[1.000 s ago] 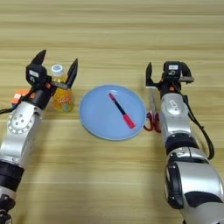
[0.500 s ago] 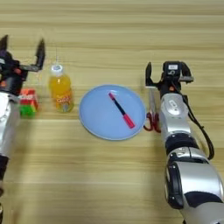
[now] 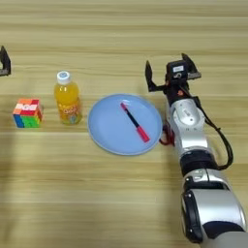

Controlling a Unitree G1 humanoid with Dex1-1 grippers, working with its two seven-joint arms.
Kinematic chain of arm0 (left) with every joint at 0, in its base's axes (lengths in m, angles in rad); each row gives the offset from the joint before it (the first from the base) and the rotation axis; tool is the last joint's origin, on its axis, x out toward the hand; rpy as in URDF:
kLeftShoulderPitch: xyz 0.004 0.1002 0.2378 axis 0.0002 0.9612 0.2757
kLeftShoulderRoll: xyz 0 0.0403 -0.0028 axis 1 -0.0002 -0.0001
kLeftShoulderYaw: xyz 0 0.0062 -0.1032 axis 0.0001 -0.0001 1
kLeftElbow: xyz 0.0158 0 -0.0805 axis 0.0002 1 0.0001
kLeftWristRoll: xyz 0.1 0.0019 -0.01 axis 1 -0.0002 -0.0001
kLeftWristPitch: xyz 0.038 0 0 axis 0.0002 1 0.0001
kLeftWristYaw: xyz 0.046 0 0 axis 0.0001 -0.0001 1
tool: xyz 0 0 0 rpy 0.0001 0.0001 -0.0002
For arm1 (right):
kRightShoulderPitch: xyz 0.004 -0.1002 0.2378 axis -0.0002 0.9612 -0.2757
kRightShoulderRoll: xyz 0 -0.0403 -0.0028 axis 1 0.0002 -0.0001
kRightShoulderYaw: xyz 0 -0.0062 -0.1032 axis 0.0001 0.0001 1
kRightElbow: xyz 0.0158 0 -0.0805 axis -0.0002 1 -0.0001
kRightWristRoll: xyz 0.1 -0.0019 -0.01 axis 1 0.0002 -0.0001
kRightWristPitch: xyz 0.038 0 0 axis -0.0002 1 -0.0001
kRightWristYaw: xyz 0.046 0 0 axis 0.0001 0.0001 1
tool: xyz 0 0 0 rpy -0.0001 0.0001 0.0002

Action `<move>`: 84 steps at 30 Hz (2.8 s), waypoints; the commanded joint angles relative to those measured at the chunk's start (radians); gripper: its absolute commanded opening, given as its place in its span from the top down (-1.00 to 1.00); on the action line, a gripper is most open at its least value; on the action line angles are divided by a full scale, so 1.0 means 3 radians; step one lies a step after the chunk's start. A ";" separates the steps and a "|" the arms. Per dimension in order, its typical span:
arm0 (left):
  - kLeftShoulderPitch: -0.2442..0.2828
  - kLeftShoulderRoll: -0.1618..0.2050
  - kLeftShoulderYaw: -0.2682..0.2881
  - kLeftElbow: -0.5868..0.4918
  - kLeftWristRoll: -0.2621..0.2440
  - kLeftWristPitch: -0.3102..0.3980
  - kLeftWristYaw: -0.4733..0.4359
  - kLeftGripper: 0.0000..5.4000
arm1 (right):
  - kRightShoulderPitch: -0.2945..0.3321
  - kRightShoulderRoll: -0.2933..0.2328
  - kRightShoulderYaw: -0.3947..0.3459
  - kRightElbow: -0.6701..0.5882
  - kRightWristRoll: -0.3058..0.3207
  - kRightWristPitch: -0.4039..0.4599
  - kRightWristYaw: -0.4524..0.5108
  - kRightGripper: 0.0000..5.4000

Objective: Move the objects on the table

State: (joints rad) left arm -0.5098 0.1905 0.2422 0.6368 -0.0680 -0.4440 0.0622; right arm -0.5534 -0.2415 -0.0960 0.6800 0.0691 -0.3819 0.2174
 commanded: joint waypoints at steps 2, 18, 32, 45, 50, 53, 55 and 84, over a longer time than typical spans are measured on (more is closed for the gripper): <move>-0.0169 0.0082 -0.0040 0.0506 0.0122 -0.0010 0.0074 -0.99 | 0.0287 -0.0110 0.0122 -0.0701 0.0284 0.0572 0.0625 -1.00; -0.0350 0.0089 -0.0098 0.1048 0.0082 -0.0254 -0.0100 -0.99 | 0.0862 -0.0329 0.0472 -0.2057 0.0695 0.1580 0.1720 -1.00; -0.0385 0.0021 -0.0181 0.1148 0.0110 -0.0312 -0.0150 -0.99 | 0.0432 0.0102 0.1062 -0.1565 0.0232 0.1382 0.1643 -1.00; -0.0383 -0.0007 -0.0265 0.1153 0.0135 -0.0331 -0.0113 -0.99 | -0.0089 0.0478 0.1119 -0.0751 0.0175 0.1270 0.1697 -1.00; -0.0380 -0.0013 -0.0274 0.1147 0.0137 -0.0332 -0.0098 -0.99 | -0.0272 0.0591 0.1126 -0.0455 0.0080 0.1138 0.1648 -1.00; -0.0377 -0.0016 -0.0284 0.1142 0.0134 -0.0334 -0.0085 -0.99 | -0.0360 0.0660 0.1112 -0.0267 0.0039 0.1059 0.1622 -1.00; -0.0375 -0.0017 -0.0289 0.1137 0.0132 -0.0335 -0.0079 -0.99 | -0.0453 0.0730 0.1099 -0.0056 0.0008 0.0983 0.1570 -1.00; -0.0354 -0.0021 -0.0310 0.1090 0.0132 -0.0339 -0.0035 -1.00 | -0.0855 0.1032 0.0807 0.1127 -0.0159 0.0418 0.1379 -0.37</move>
State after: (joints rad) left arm -0.6077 0.1812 0.1524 0.9718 -0.0424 -0.5402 0.0469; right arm -0.7828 0.0645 0.1507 1.0164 0.0311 -0.2389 0.6378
